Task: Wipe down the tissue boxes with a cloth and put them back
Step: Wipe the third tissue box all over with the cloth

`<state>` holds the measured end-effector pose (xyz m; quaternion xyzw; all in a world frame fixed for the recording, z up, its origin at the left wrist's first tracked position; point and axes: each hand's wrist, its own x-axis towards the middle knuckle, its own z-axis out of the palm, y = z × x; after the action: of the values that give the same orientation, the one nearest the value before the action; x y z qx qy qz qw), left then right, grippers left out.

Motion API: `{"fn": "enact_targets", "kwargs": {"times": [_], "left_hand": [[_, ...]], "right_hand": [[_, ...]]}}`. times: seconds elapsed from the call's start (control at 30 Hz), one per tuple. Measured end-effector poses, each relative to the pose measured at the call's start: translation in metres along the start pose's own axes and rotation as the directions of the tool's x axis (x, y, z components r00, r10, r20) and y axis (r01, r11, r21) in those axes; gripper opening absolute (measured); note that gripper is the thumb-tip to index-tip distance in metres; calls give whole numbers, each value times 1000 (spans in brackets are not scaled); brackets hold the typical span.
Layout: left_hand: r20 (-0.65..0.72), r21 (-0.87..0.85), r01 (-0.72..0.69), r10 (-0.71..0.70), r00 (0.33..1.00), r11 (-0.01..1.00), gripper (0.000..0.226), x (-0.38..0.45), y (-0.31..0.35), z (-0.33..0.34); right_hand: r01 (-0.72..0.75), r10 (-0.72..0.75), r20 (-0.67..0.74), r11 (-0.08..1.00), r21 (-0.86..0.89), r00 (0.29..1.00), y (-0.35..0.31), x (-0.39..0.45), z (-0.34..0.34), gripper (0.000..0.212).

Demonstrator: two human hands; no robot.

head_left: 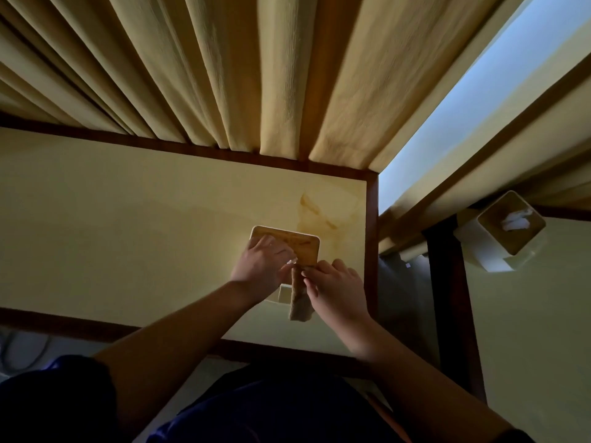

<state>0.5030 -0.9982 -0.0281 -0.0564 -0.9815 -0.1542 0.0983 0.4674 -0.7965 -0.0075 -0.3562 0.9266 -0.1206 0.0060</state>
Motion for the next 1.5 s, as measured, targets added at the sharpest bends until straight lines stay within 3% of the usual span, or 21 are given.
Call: {"fn": "enact_targets", "kwargs": {"times": [0.13,0.2,0.33,0.47,0.6,0.87,1.1,1.23,1.37,1.5], "left_hand": [[237,52,34,-46,970,998,48,13,-2,-3],[219,61,21,-34,975,998,49,13,-3,-2],[44,-35,76,-74,996,996,21,10,-9,0],[162,-15,39,-36,986,999,56,14,-22,5],[272,-53,93,-75,959,994,70,7,-25,15],[192,-104,163,-141,971,981,62,3,-23,25],[152,-111,159,-142,978,981,59,3,-25,31],[104,-105,142,-131,986,984,58,3,-26,34],[45,-90,125,-121,992,988,56,2,-26,37],[2,-80,114,-114,993,990,54,2,-26,37]], "right_hand": [[-59,58,-34,997,-40,998,-10,1,-3,9],[-89,88,-33,995,-47,996,-14,1,-1,7],[-134,134,-7,989,-61,991,-19,-1,0,8],[-144,145,5,985,-94,989,-24,-6,2,7],[-166,169,25,980,-114,985,-31,-9,6,16],[-242,250,42,961,-136,967,-38,-6,8,15],[-243,248,178,969,-48,952,-34,-4,6,17],[-285,284,126,958,-11,950,-26,27,6,7],[-312,312,61,950,-12,948,-17,63,0,47],[-355,357,29,933,-63,934,-5,74,8,34]]}}
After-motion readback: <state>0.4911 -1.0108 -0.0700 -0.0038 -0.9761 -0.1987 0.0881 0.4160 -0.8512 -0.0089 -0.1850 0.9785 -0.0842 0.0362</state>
